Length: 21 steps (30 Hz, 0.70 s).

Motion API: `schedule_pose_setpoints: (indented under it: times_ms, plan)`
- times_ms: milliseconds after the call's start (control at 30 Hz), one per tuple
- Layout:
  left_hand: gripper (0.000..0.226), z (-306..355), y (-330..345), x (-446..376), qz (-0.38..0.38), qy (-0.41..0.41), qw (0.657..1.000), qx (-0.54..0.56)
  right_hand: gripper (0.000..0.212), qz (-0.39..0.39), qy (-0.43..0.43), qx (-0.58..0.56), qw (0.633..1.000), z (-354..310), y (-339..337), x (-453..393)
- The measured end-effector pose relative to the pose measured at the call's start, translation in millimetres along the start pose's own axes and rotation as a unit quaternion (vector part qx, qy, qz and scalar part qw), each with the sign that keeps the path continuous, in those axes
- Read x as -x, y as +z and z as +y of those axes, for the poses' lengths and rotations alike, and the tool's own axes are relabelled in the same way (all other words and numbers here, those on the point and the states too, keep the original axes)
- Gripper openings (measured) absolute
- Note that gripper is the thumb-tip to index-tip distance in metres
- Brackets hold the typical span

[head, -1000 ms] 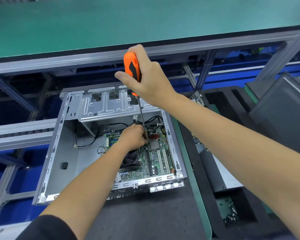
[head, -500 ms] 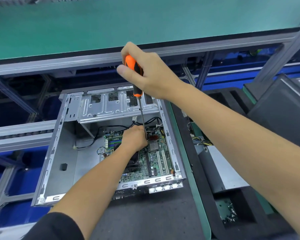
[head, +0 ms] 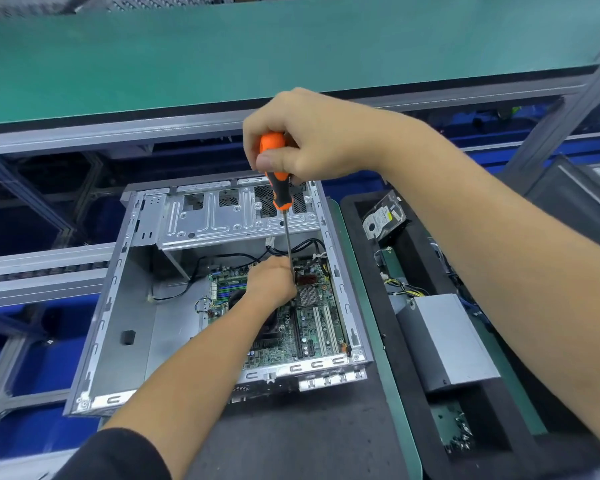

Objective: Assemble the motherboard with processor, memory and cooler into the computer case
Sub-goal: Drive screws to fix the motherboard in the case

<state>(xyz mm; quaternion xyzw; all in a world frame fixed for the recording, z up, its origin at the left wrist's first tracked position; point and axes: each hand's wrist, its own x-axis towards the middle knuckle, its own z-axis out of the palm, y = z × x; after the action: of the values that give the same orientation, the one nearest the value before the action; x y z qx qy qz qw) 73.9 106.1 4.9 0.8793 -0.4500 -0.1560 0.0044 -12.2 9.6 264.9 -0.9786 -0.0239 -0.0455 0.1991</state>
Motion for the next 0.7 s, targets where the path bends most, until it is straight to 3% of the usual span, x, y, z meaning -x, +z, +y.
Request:
schedule_pose_setpoints:
  times_ms: [267, 400, 500, 600, 700]
  plan:
    - [0.013, -2.1, -1.1, 1.8, 0.009, 0.012, 1.0, -0.003, 0.011, -0.012, -0.01, 0.021, 1.0, -5.4, -1.4, 1.6]
    - [0.018, -7.1, -4.4, 0.6, -0.023, 0.025, 0.999, 0.012, 0.012, -0.004, 0.022, 0.045, 0.999, -5.2, -1.3, -0.5]
    - [0.009, -17.3, -6.7, 1.8, -0.035, 0.047, 0.995, 0.076, 0.021, -0.004, 0.058, 0.069, 0.996, -1.9, -2.6, -2.7]
    - [0.019, -25.8, -8.4, 4.2, -0.038, 0.06, 0.979, 0.192, 0.025, -0.008, 0.07, 0.054, 0.996, -3.1, -0.9, -4.9]
    - [0.009, -26.5, -8.0, 4.3, -0.033, 0.069, 0.98, 0.182, 0.02, -0.025, 0.074, 0.08, 0.994, -9.1, 3.4, -11.1]
